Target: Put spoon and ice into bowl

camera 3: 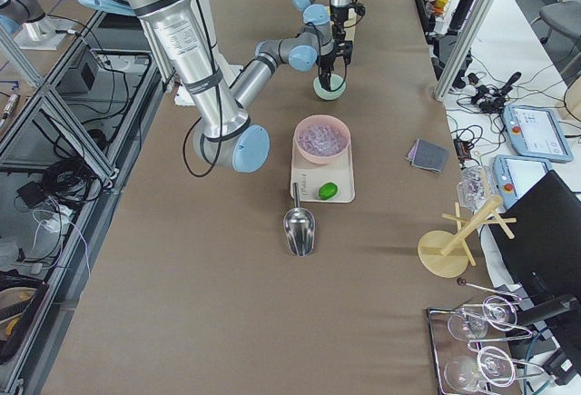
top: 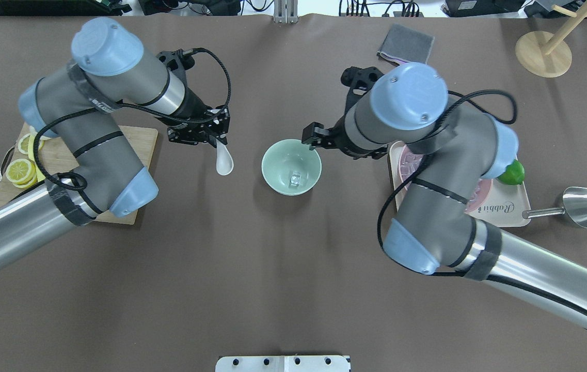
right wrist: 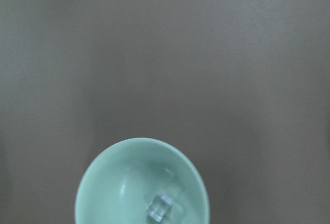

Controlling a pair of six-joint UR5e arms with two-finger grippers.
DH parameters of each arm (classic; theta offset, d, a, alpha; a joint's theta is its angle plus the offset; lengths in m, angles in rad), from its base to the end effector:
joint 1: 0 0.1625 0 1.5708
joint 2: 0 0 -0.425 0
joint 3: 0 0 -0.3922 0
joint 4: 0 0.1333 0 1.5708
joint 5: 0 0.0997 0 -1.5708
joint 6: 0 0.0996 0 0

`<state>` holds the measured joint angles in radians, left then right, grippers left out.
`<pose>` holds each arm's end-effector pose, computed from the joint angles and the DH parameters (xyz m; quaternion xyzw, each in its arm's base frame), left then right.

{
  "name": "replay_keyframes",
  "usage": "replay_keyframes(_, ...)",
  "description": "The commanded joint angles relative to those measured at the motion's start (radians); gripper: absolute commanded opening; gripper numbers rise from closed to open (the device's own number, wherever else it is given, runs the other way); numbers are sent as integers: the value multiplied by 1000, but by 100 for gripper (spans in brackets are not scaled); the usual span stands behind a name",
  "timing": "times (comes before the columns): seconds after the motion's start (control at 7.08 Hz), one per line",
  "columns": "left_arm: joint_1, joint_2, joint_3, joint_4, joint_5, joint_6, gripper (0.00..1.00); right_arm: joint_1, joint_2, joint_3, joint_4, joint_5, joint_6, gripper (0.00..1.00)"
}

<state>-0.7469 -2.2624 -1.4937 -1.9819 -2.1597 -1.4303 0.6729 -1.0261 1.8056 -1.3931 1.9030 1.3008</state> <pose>0.4710 -0.5423 0.2214 -0.0268 0.5326 -0.1131 0.8383 -0.4326 -0.4737 0.2230 0.0755 -0.4713 0.1006 0.8730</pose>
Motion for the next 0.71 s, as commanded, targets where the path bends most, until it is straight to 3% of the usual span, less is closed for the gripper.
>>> replay_keyframes(0.0, 70, -77, 46, -12, 106, -30, 0, 133, -148, 96, -1, 153, -146, 100)
replay_keyframes(0.28, 118, -132, 76, -21, 153, -85, 0, 232, -236, 110, 5, 237, -279, 100)
replay_keyframes(0.42, 138, -140, 81, -26, 190, -90, 62, 253, -248, 109, 5, 258, -307, 100)
replay_keyframes(0.57, 135, -126, 99, -70, 193, -81, 98, 263, -252, 106, 2, 260, -307, 100)
